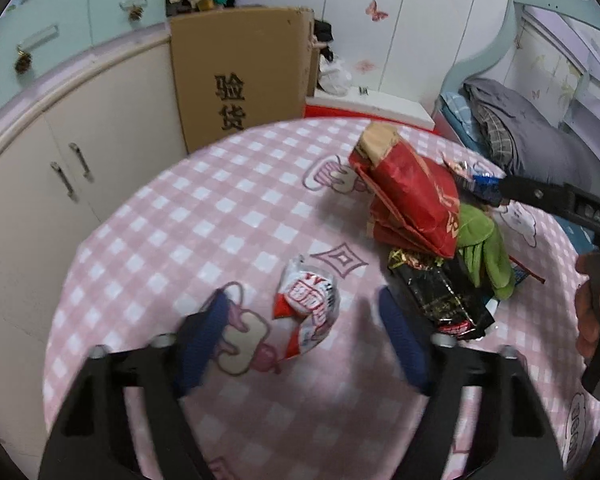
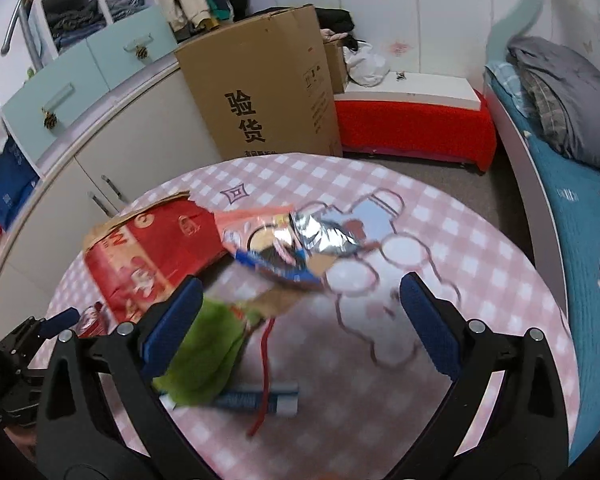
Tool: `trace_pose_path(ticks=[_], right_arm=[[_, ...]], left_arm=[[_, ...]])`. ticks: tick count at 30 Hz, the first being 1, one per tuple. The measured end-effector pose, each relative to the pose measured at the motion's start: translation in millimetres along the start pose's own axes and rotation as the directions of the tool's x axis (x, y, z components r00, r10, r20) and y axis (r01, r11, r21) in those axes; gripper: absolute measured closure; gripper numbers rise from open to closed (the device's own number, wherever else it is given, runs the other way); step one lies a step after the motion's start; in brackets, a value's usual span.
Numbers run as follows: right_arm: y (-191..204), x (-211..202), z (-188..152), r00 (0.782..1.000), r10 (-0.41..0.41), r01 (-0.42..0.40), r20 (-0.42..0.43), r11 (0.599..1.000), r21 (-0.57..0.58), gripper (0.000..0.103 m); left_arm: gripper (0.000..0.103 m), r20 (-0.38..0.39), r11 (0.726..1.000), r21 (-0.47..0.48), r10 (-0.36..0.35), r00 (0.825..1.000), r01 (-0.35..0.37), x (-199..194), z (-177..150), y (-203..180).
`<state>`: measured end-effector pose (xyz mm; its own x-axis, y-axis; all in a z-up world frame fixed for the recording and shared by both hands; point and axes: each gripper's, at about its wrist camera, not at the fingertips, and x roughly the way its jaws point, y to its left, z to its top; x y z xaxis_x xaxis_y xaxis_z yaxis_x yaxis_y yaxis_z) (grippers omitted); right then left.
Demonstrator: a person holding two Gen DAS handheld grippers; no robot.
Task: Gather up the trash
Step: 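Grasp the white-red snack wrapper with the left gripper while the right grasps the pink packet, then carry the white-red wrapper and pink packet to the wastebasket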
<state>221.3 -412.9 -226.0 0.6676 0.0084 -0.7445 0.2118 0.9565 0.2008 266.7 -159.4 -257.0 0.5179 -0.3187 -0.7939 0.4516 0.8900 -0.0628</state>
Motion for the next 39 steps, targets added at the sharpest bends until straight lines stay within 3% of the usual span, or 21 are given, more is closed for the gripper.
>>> trace_pose_path(ticks=[1, 4, 6, 9, 19, 25, 33, 39], right_arm=[[4, 5, 2, 1.0, -0.005, 0.005, -0.009, 1.0, -0.024, 0.013], [11, 18, 6, 0.999, 0.013, -0.014, -0.037, 0.999, -0.048, 0.045], [12, 23, 7, 0.998, 0.038, -0.041, -0.053, 0.998, -0.044, 0.076], [14, 18, 2, 0.997, 0.06, -0.062, -0.053, 0.997, -0.04, 0.091], [7, -43, -18, 0.993, 0.121, -0.122, 0.009, 0.991, 0.05, 0.095], [22, -86, -23, 0.981, 0.188, -0.191, 0.051, 0.98, 0.057, 0.095], [70, -122, -30, 0.939, 0.334, -0.338, 0.084, 0.941, 0.034, 0.095], [136, -130, -30, 0.906, 0.42, -0.418, 0.059, 0.907, -0.047, 0.095]], left_arm=[[0.046, 0.008, 1.0, 0.012, 0.001, 1.0, -0.001, 1, 1, -2], [0.075, 0.008, 0.999, 0.033, 0.008, 1.0, -0.008, 3, 5, -4], [0.078, 0.003, 1.0, 0.012, -0.017, 1.0, 0.017, 2, 7, 1], [0.078, 0.005, 0.999, -0.007, -0.039, 0.999, 0.039, -2, 5, 5], [0.078, 0.094, 0.995, -0.072, -0.062, 0.994, 0.069, -59, -18, 27], [0.078, 0.161, 0.991, -0.112, -0.052, 0.986, 0.07, -104, -36, 46], [0.078, 0.236, 0.981, -0.185, -0.017, 0.972, 0.062, -154, -64, 85], [0.078, 0.272, 0.963, -0.267, 0.044, 0.961, 0.031, -186, -88, 130]])
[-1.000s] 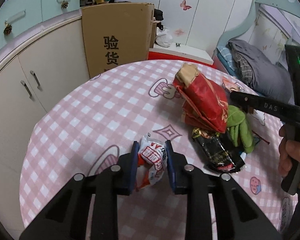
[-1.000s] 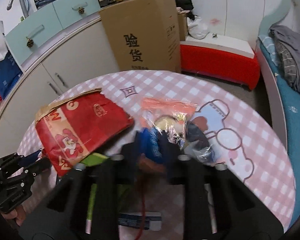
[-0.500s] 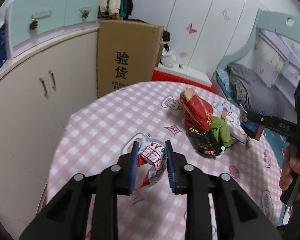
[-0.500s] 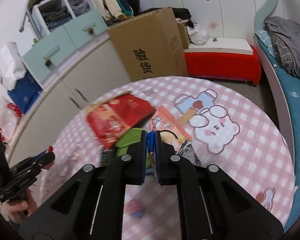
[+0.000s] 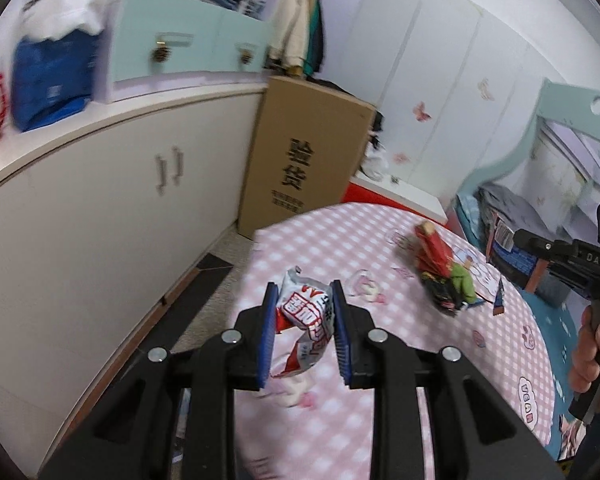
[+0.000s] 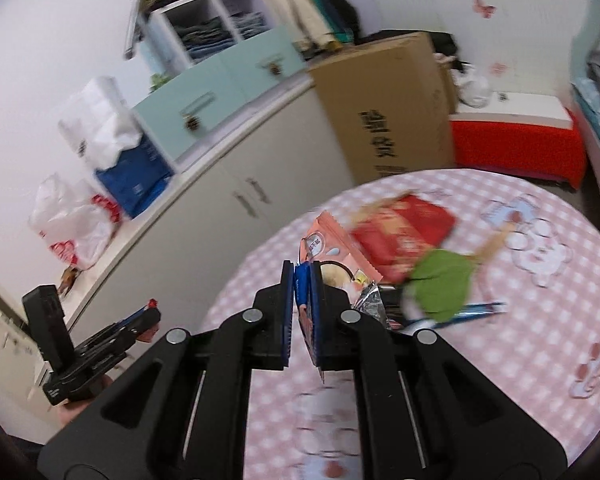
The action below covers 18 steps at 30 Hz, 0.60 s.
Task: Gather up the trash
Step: 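Carry the white-red wrapper and pink packet to the wastebasket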
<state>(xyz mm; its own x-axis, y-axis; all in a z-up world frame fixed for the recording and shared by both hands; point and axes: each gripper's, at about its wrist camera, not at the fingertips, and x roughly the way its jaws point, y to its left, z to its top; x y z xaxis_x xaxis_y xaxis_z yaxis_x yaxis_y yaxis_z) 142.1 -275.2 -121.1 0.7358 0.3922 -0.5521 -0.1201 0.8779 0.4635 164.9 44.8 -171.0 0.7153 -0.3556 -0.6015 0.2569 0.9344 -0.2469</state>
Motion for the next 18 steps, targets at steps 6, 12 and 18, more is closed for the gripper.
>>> trace_pose_path(ticks=[6, 12, 18], right_arm=[[67, 45, -2, 0.99, 0.122, -0.127, -0.071, 0.99, -0.059, 0.095], [133, 98, -15, 0.963, 0.206, -0.227, -0.171, 0.968, -0.111, 0.095], [186, 146, -32, 0.928, 0.264, -0.306, -0.265, 0.943, -0.132, 0.095]], left_arm=[[0.078, 0.028, 0.994, -0.085, 0.077, 0.997, -0.074, -26, -6, 56], [0.078, 0.029, 0.972, -0.183, 0.158, 0.987, -0.15, -45, -19, 116], [0.078, -0.003, 0.934, -0.275, 0.235, 0.972, -0.226, -54, -41, 175]])
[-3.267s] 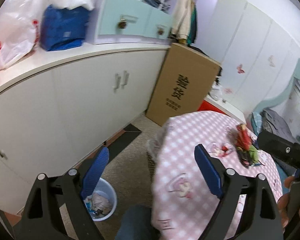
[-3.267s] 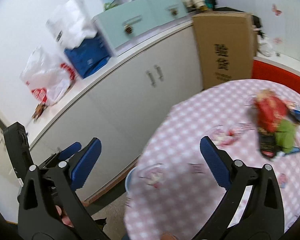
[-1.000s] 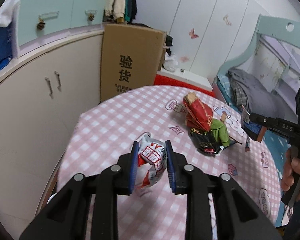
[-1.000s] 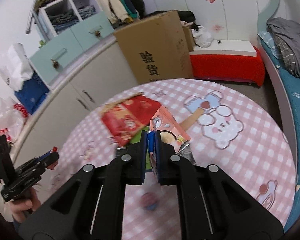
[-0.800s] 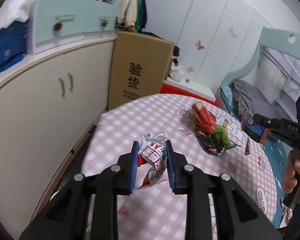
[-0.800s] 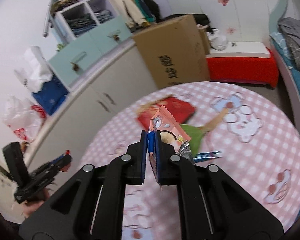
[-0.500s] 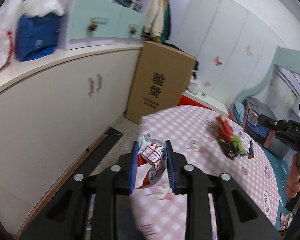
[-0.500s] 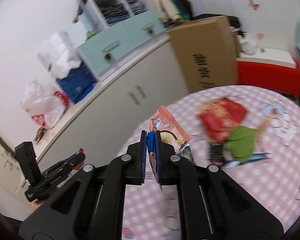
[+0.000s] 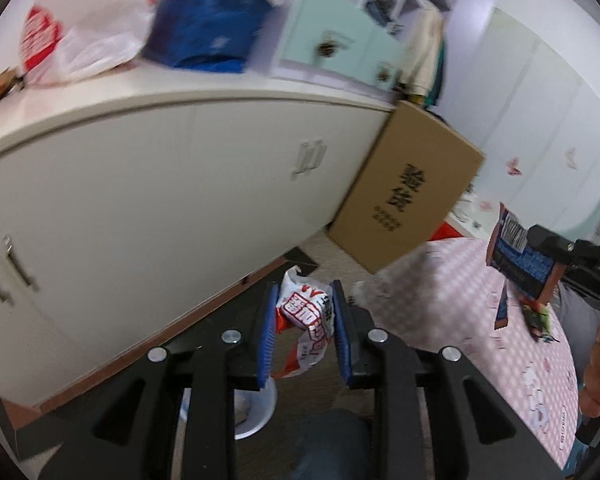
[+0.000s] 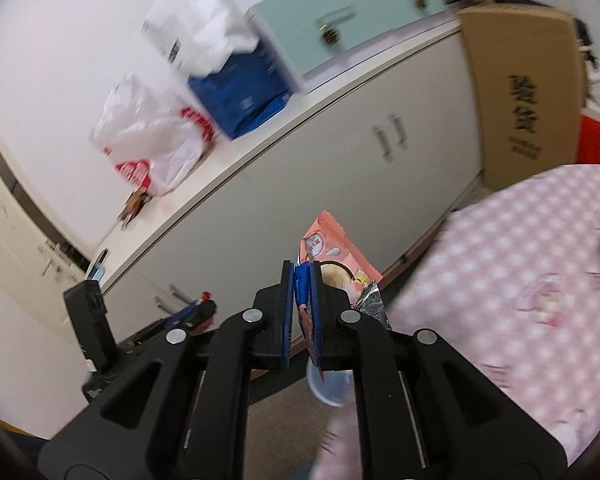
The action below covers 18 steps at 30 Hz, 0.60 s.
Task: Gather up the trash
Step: 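Carry the white-red wrapper and pink packet to the wastebasket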
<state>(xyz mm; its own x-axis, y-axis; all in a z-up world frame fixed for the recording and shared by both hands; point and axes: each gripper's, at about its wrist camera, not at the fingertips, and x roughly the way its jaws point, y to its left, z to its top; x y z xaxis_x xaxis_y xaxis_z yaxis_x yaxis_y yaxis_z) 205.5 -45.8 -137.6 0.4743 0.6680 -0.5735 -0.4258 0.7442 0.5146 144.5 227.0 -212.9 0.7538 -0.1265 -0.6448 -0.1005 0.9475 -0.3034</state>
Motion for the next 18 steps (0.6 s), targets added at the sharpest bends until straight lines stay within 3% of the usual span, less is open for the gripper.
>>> trace_pose_path(ticks=[5, 9, 18], right_arm=[[29, 80, -8, 0.992, 0.048, -0.049, -0.118, 0.999, -0.01, 0.095], [38, 136, -24, 0.977, 0.067, -0.066, -0.203, 0.998, 0.009, 0.095], [12, 263, -79, 0.915, 0.003, 0.047, -0.404, 0.992, 0.115, 0.095]], left_arm=[[0.078, -0.065, 0.996, -0.054, 0.07, 0.995, -0.074, 22, -17, 54], [0.078, -0.138, 0.992, -0.081, 0.083, 0.987, -0.094, 51, -33, 85], [0.078, -0.318, 0.984, -0.132, 0.074, 0.945, -0.121, 134, -79, 136]])
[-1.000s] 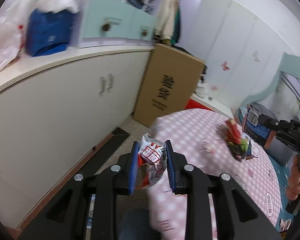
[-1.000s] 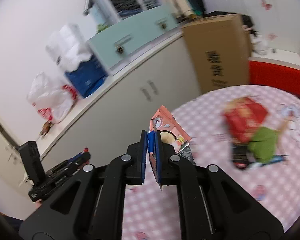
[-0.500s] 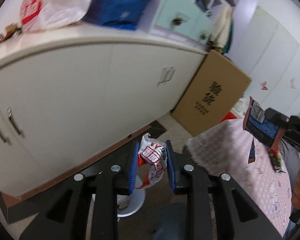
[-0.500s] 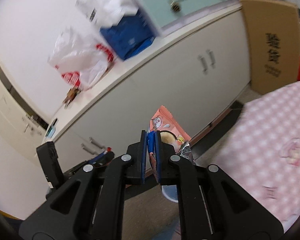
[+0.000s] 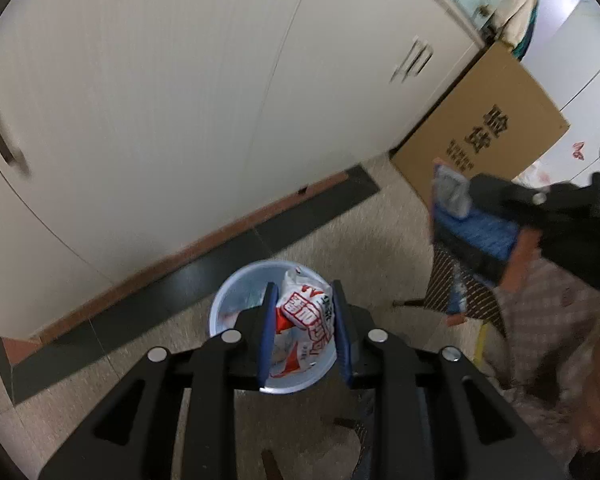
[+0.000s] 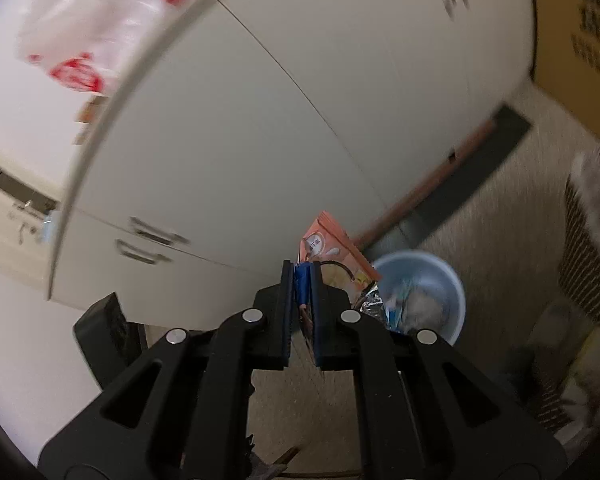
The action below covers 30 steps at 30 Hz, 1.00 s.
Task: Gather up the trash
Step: 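Carry the white-red wrapper and pink packet to the wastebasket, then open both grippers over the wastebasket to drop wrapper and packet, then move both tools back over the pink table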
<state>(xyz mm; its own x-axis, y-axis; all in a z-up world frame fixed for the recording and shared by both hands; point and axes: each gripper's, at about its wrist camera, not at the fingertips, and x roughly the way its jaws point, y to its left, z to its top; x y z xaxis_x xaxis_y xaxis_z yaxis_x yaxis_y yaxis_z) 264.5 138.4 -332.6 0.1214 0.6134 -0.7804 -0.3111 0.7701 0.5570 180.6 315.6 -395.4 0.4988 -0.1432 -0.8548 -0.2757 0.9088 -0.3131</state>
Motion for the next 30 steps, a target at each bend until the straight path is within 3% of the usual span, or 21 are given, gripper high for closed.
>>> trace_pose_path(ticks=[12, 13, 14, 15, 16, 17, 18, 22, 24, 30], right_arm=[[-67, 114, -12, 0.98, -0.042, 0.084, -0.193, 0.972, 0.219, 0.094], [-74, 117, -12, 0.977, -0.051, 0.098, -0.206, 0.969, 0.226, 0.094], [-78, 123, -15, 0.973, -0.058, 0.11, -0.222, 0.967, 0.231, 0.094], [-82, 128, -17, 0.971, -0.061, 0.117, -0.232, 0.965, 0.235, 0.086], [-86, 131, -20, 0.967, -0.08, 0.14, -0.244, 0.96, 0.242, 0.075], [-90, 131, -23, 0.966, -0.095, 0.156, -0.242, 0.957, 0.246, 0.04], [-93, 129, -24, 0.968, -0.106, 0.164, -0.229, 0.954, 0.25, 0.027], [-97, 123, -27, 0.964, -0.123, 0.18, -0.235, 0.954, 0.241, 0.022], [-94, 119, -24, 0.963, -0.148, 0.2, -0.227, 0.953, 0.228, 0.007], [-64, 98, -16, 0.956, -0.22, 0.246, -0.195, 0.962, 0.119, 0.006]], left_arm=[[0.076, -0.187, 0.999, 0.029, -0.025, 0.982, 0.03, 106, -16, 10], [0.072, -0.205, 0.999, 0.036, -0.017, 0.979, 0.025, 114, -18, 10], [0.051, -0.23, 0.999, 0.039, -0.005, 0.973, 0.014, 123, -20, 12], [0.03, -0.244, 0.999, 0.038, 0.017, 0.97, -0.008, 132, -23, 14], [0.026, -0.243, 0.999, 0.039, 0.038, 0.969, -0.029, 135, -25, 15], [0.024, -0.244, 0.998, 0.045, 0.05, 0.968, -0.041, 139, -27, 16], [0.024, -0.259, 0.997, 0.054, 0.061, 0.964, -0.048, 143, -31, 17], [0.02, -0.27, 0.992, 0.064, 0.124, 0.955, -0.111, 144, -37, 23], [0.02, -0.273, 0.99, 0.049, 0.142, 0.952, -0.133, 140, -36, 28], [0.02, -0.213, 0.988, -0.016, 0.147, 0.966, -0.154, 100, -28, 39]])
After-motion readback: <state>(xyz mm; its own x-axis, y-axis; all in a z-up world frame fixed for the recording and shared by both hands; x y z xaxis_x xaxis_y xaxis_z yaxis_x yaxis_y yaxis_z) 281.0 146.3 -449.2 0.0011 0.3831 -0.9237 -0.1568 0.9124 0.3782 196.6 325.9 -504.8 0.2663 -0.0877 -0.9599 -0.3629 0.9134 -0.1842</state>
